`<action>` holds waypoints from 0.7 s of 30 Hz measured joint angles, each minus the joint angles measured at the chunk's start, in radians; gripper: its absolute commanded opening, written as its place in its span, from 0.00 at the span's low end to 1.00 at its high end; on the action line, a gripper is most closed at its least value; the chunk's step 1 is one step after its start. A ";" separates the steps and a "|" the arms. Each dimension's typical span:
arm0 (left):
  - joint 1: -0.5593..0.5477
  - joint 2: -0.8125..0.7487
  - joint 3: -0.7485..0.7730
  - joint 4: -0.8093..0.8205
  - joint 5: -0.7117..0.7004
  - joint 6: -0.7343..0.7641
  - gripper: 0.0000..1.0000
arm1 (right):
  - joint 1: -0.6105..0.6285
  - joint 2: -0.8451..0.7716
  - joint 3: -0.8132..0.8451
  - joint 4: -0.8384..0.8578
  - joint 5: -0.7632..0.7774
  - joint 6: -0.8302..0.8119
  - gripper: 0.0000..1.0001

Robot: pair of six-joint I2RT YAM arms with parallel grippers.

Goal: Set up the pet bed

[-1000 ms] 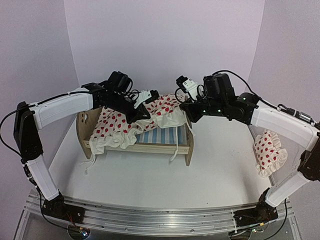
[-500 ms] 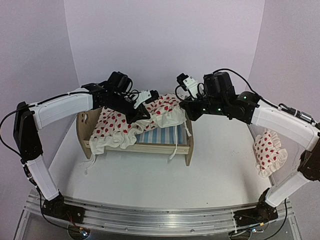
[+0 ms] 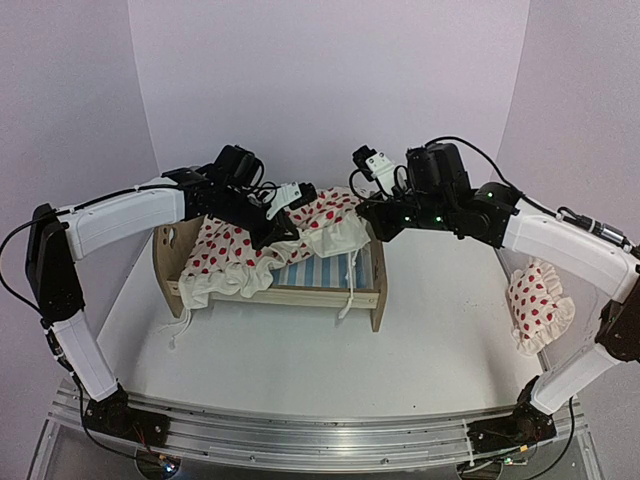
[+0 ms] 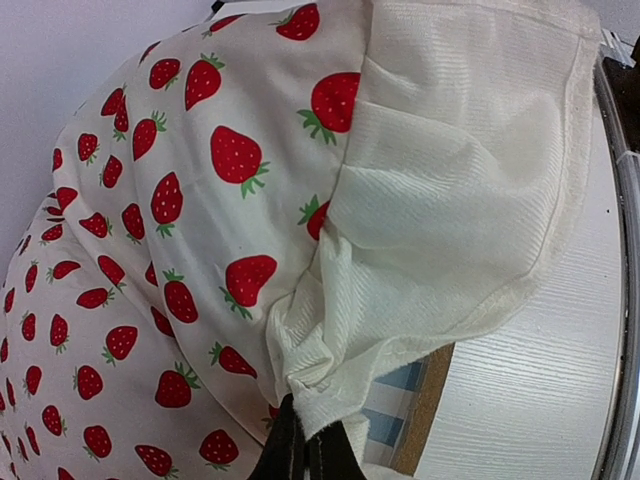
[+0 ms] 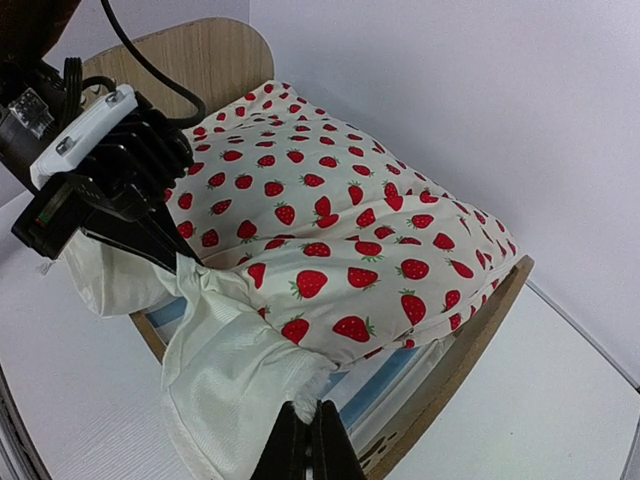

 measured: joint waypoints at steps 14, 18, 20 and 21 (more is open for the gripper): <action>0.000 0.000 -0.006 0.007 -0.006 0.001 0.00 | 0.002 0.003 -0.066 -0.023 0.162 -0.072 0.00; 0.000 0.000 -0.006 0.007 -0.006 0.000 0.00 | 0.002 0.021 -0.096 -0.026 0.181 -0.085 0.00; 0.000 0.000 -0.007 0.008 -0.006 0.000 0.00 | 0.002 0.037 -0.110 -0.026 0.184 -0.086 0.00; 0.000 0.000 -0.008 0.008 -0.006 0.000 0.00 | 0.002 0.044 -0.118 -0.026 0.184 -0.085 0.00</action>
